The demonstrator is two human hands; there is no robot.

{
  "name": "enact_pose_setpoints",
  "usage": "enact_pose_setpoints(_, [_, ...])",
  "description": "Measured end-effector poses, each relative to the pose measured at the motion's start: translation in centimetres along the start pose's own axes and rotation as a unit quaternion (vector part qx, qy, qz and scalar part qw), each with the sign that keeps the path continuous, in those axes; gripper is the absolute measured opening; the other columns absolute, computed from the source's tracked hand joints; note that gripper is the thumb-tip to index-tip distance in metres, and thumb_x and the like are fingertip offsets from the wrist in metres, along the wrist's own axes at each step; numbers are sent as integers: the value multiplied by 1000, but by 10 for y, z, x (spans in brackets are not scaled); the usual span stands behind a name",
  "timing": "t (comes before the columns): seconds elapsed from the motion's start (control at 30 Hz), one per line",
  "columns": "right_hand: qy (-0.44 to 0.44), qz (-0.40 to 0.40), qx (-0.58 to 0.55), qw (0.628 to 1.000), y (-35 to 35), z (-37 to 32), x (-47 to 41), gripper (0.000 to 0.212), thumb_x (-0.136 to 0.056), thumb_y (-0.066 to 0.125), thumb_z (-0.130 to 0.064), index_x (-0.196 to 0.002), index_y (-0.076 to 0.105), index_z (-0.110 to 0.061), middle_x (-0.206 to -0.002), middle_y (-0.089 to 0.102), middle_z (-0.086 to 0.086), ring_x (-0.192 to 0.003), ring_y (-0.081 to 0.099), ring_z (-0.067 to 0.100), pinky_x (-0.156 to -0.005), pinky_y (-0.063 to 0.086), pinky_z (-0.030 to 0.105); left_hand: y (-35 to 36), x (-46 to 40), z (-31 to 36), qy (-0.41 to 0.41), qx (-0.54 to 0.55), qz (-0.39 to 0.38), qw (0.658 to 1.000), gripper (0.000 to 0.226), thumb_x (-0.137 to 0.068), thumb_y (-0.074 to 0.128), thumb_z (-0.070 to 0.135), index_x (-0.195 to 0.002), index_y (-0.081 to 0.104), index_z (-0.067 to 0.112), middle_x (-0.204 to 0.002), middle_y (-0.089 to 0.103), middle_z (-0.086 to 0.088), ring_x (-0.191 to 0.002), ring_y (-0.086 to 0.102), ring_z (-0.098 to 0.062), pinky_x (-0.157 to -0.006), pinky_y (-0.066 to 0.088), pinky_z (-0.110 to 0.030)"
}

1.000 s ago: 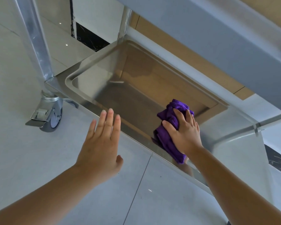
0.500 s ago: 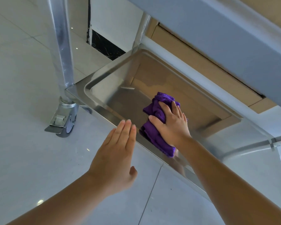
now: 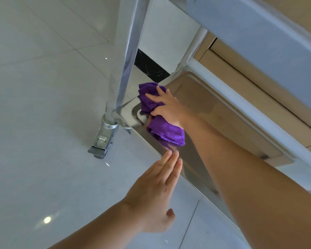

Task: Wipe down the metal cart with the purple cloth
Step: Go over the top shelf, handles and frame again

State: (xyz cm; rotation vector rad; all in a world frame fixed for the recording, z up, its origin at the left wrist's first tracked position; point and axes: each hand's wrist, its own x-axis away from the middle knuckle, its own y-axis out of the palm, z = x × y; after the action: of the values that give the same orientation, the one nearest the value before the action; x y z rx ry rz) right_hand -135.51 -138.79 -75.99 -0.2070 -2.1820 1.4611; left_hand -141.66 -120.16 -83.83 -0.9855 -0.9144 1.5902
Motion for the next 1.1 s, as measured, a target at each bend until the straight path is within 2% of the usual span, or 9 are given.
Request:
enact_pose_setpoints(0.17, [-51, 58, -1, 997, 21, -9, 0, 52, -97, 34, -49, -146, 25, -36, -159, 1, -3, -145, -8, 22, -115, -4, 44, -5, 3, -6, 30, 5, -4, 1000, 102, -79, 54, 38, -145, -19, 11, -152, -29, -3, -139, -29, -16, -111, -7, -26])
enact_pose_setpoints(0.33, [-112, 17, 12, 993, 20, -4, 14, 46, -101, 26, -42, -146, 23, -36, -159, -1, -6, -145, -10, 17, -116, -4, 39, -5, 3, -15, 36, -27, -74, 996, 106, -57, 64, 38, -148, 16, 9, -156, 9, -9, -142, 8, -24, -109, 19, -37])
enact_pose_setpoints(0.47, [-154, -28, 101, 982, 18, 7, 33, 48, -100, 25, -45, -147, 16, -39, -159, -4, -6, -144, -13, 17, -117, -1, 39, -9, 0, -10, 33, -56, -67, 996, 102, -85, 53, 29, -138, -34, 20, -136, -51, 3, -129, -42, -11, -106, -17, -33])
enact_pose_setpoints(0.53, [-155, -19, 162, 974, 19, 10, 42, 50, -99, 21, -49, -147, 11, -42, -159, -5, -4, -144, -14, 21, -118, -2, 41, -9, 1, -5, 36, -77, -31, 996, 106, -79, 63, 32, -145, -17, 13, -147, -33, -6, -141, -17, -20, -108, -10, -38])
enact_pose_setpoints(0.6, [-137, 0, 219, 966, 18, 7, 48, 51, -98, 17, -52, -147, 8, -44, -159, -7, -2, -144, -13, 25, -116, -4, 42, -14, 9, 3, 39, -82, -35, 995, 106, -59, 77, 38, -145, 26, 4, -154, 19, -15, -140, 27, -29, -108, 20, -46])
enact_pose_setpoints(0.67, [-102, 2, 243, 964, 17, 1, 50, 51, -98, 17, -54, -147, 5, -44, -159, -9, 1, -144, -10, 29, -116, -3, 41, -9, 18, 4, 75, -105, 7, 992, 98, -53, 77, 39, -137, 41, 4, -144, 41, -16, -133, 38, -30, -101, 37, -48])
enact_pose_setpoints(0.8, [-15, 3, 142, 990, 27, -8, 56, 51, -100, 19, -50, -149, 7, -40, -159, -2, 9, -145, -2, 31, -116, 4, 41, -3, 35, 1, 48, -114, 22, 992, 93, -54, 74, 36, -134, 38, 3, -138, 48, -15, -127, 45, -30, -96, 43, -48])
enact_pose_setpoints(1.0, [91, 152, 129, 976, 55, -20, 81, 50, -101, 23, -44, -147, 21, -25, -155, 18, 13, -142, 13, 34, -115, 15, 41, 2, 34, -10, -68, -63, 64, 994, 82, -52, 75, 20, -127, 49, -4, -127, 53, -18, -121, 45, -29, -94, 46, -50])
enact_pose_setpoints(1.1, [98, 215, 129, 963, 78, -17, 106, 51, -99, 30, -44, -144, 30, -20, -150, 28, 17, -139, 22, 37, -113, 20, 44, 2, 35, -8, -67, -10, 122, 990, 60, -51, 76, 11, -106, 54, 6, -100, 58, -12, -94, 56, -28, -80, 52, -39])
